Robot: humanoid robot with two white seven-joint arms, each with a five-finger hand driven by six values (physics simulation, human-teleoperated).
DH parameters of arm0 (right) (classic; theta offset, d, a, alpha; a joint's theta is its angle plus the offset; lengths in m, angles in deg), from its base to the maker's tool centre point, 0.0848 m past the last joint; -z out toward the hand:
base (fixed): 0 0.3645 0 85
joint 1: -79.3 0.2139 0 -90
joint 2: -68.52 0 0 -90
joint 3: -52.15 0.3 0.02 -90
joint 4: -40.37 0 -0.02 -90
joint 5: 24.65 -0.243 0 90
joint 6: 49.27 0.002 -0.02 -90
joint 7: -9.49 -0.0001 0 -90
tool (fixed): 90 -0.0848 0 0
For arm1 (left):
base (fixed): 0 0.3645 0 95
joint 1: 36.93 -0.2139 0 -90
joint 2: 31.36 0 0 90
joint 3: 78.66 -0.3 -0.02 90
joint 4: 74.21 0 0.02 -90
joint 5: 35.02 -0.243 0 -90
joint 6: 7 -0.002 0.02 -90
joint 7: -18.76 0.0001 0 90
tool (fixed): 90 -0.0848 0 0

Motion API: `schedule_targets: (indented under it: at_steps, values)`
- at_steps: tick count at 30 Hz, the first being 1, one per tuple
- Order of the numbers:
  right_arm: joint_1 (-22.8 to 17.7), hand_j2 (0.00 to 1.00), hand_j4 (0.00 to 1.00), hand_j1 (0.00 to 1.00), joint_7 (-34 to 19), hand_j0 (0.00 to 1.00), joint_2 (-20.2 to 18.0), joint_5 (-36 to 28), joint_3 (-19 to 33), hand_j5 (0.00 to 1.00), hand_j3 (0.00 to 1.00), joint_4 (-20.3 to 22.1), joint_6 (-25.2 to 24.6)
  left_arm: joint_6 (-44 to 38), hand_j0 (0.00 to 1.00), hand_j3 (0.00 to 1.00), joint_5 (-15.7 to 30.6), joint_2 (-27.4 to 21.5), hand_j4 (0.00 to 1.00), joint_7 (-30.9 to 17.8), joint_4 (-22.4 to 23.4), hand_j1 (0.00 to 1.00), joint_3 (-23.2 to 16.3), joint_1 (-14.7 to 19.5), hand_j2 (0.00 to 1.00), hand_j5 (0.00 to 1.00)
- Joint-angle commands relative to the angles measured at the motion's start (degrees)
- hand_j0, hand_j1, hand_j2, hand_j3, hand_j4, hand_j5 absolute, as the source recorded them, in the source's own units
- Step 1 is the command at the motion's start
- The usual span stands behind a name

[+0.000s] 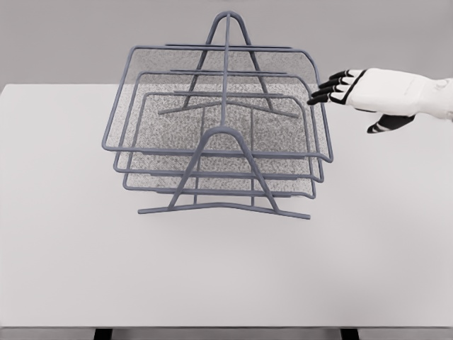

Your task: Pull out the upper folder box with right arm

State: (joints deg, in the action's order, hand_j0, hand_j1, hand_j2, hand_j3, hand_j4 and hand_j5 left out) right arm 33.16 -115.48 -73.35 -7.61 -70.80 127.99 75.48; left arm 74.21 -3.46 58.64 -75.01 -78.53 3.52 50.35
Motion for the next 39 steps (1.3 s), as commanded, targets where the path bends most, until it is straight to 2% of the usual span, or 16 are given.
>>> schedule_targets:
  at_steps: [1, 2, 3, 4, 6, 9, 10, 16, 21, 23, 26, 29, 32, 39]
  values:
    - [0.0, 1.00, 1.00, 1.00, 0.0, 1.00, 0.4, -0.2, -0.4, 1.00, 1.00, -1.8, 0.2, 0.0, 1.00, 1.00, 0.0, 0.0, 1.00, 0.0, 0.0, 1.00, 0.0, 0.0, 1.00, 1.00]
    - [1.7, 1.00, 1.00, 1.00, 0.0, 1.00, 3.8, 0.0, -0.4, 1.00, 1.00, -6.6, 0.2, 0.0, 1.00, 1.00, 0.0, 0.0, 1.00, 0.0, 0.0, 1.00, 0.0, 0.0, 1.00, 1.00]
    - [3.9, 1.00, 1.00, 1.00, 0.0, 1.00, 8.8, 3.6, -0.8, 1.00, 1.00, -12.8, 0.2, 0.0, 1.00, 1.00, 0.0, 0.0, 1.00, 0.0, 0.0, 1.00, 0.0, 0.0, 1.00, 1.00]
    - [4.4, 1.00, 1.00, 1.00, 0.0, 1.00, 10.7, 4.5, -1.1, 1.00, 1.00, -14.4, 0.2, 0.0, 1.00, 1.00, 0.0, 0.0, 1.00, 0.0, 0.0, 1.00, 0.0, 0.0, 1.00, 1.00]
    - [4.9, 1.00, 1.00, 1.00, 0.0, 1.00, 11.3, 4.6, -4.4, 1.00, 1.00, -14.1, 0.2, 0.0, 1.00, 1.00, 0.0, 0.0, 1.00, 0.0, 0.0, 1.00, 0.0, 0.0, 1.00, 1.00]
    - [6.1, 1.00, 1.00, 1.00, 0.0, 1.00, 11.4, 4.7, -5.1, 1.00, 1.00, -13.0, 0.2, 0.0, 1.00, 1.00, 0.0, 0.0, 1.00, 0.0, 0.0, 1.00, 0.0, 0.0, 1.00, 1.00]
    - [6.2, 1.00, 1.00, 1.00, 0.0, 1.00, 11.1, 4.7, -5.0, 1.00, 1.00, -11.4, 0.2, 0.0, 1.00, 1.00, 0.0, 0.0, 1.00, 0.0, 0.0, 1.00, 0.0, 0.0, 1.00, 1.00]
    - [5.9, 1.00, 1.00, 1.00, 0.0, 1.00, 7.8, 4.7, -4.8, 1.00, 1.00, -11.2, 0.2, 0.0, 1.00, 1.00, 0.0, 0.0, 1.00, 0.0, 0.0, 1.00, 0.0, 0.1, 1.00, 1.00]
    - [4.3, 1.00, 1.00, 1.00, 0.0, 1.00, 7.7, 4.9, -5.0, 1.00, 1.00, -9.8, 0.2, 0.0, 1.00, 1.00, 0.0, 0.0, 1.00, 0.0, 0.0, 1.00, 0.0, 0.0, 1.00, 1.00]
    - [4.1, 1.00, 1.00, 1.00, 0.0, 1.00, 7.5, 7.3, -4.7, 1.00, 1.00, -9.9, 0.2, 0.0, 1.00, 1.00, 0.0, 0.0, 1.00, 0.0, 0.0, 1.00, 0.0, 0.0, 1.00, 1.00]
    - [3.9, 1.00, 1.00, 1.00, 0.0, 1.00, 3.0, 7.0, -3.3, 1.00, 1.00, -9.8, 0.2, 0.0, 1.00, 1.00, 0.0, 0.0, 1.00, 0.0, 0.0, 1.00, 0.0, 0.0, 1.00, 1.00]
    - [1.2, 1.00, 1.00, 1.00, 0.0, 1.00, 1.3, 7.0, -0.9, 1.00, 1.00, -9.8, 0.2, 0.0, 1.00, 1.00, 0.0, 0.0, 1.00, 0.0, 0.0, 1.00, 0.0, 0.0, 1.00, 1.00]
    - [1.0, 1.00, 1.00, 1.00, 0.0, 1.00, -2.0, 6.9, 0.6, 1.00, 1.00, -9.9, 0.2, 0.0, 1.00, 1.00, 0.0, 0.0, 1.00, 0.0, 0.0, 1.00, 0.0, 0.0, 1.00, 1.00]
    - [-0.7, 1.00, 1.00, 1.00, 0.0, 1.00, -5.7, 6.7, 2.5, 1.00, 1.00, -9.9, 0.2, 0.0, 1.00, 1.00, 0.0, 0.0, 1.00, 0.0, 0.0, 1.00, 0.0, 0.0, 1.00, 1.00]
